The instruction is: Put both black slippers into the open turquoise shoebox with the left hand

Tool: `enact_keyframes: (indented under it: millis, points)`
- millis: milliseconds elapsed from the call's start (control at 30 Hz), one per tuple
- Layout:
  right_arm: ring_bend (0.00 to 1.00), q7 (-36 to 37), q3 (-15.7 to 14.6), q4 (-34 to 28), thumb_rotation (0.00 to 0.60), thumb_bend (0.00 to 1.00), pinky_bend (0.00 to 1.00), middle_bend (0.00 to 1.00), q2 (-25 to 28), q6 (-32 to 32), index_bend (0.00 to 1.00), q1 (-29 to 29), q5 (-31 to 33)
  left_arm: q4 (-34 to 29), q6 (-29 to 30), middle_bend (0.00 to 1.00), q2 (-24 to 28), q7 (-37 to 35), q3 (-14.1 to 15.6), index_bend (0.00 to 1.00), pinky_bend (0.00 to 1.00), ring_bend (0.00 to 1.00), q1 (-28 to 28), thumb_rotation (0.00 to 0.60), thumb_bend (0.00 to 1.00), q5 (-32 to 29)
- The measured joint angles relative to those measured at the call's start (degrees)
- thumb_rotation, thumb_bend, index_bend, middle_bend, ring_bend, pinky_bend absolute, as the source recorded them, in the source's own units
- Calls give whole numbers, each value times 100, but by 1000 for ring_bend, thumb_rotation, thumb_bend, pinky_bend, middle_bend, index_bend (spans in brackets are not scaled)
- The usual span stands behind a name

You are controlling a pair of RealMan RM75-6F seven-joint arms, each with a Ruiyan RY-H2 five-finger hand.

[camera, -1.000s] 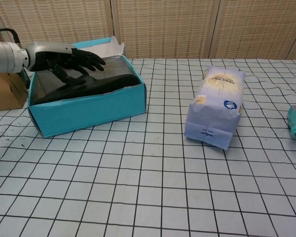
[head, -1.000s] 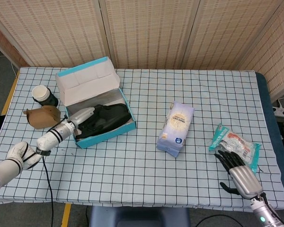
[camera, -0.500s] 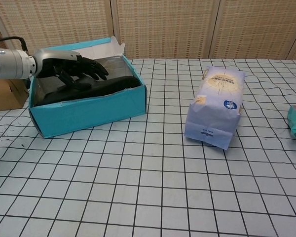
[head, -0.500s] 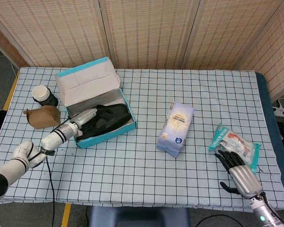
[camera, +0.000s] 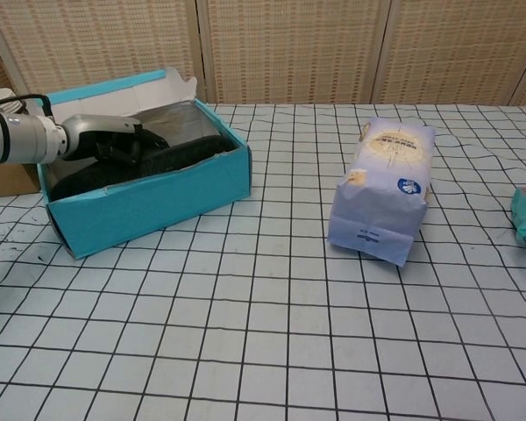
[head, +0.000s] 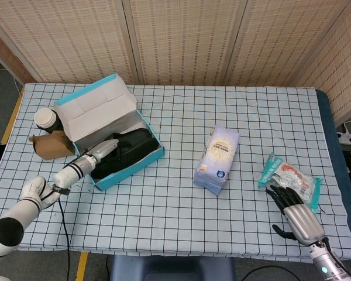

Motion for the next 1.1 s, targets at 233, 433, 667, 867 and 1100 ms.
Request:
enact_keyframes:
  millis: [233,433,667,867,1100]
  points:
    - [0,24,12,-4,600,181,0,0,14,44,0,-17,2,149,182,284,-130,-92,153,362,236,184,85,600,493,157]
    - [0,33,10,-6,600,181,0,0,19,48,0,-17,-6,100,316,281,-132,-56,180,360,217,157,102,600,492,206]
    - [0,50,6,-20,600,181,0,0,39,95,0,-37,-32,74,331,264,-204,32,241,345,208,144,125,600,492,254]
    - [0,67,1,-21,600,181,0,0,40,101,0,-38,-54,62,311,261,-260,136,290,344,206,141,128,600,492,289]
    - [0,88,-7,-26,600,181,0,0,55,124,0,-45,-82,50,212,252,-341,156,410,340,203,134,119,600,491,363]
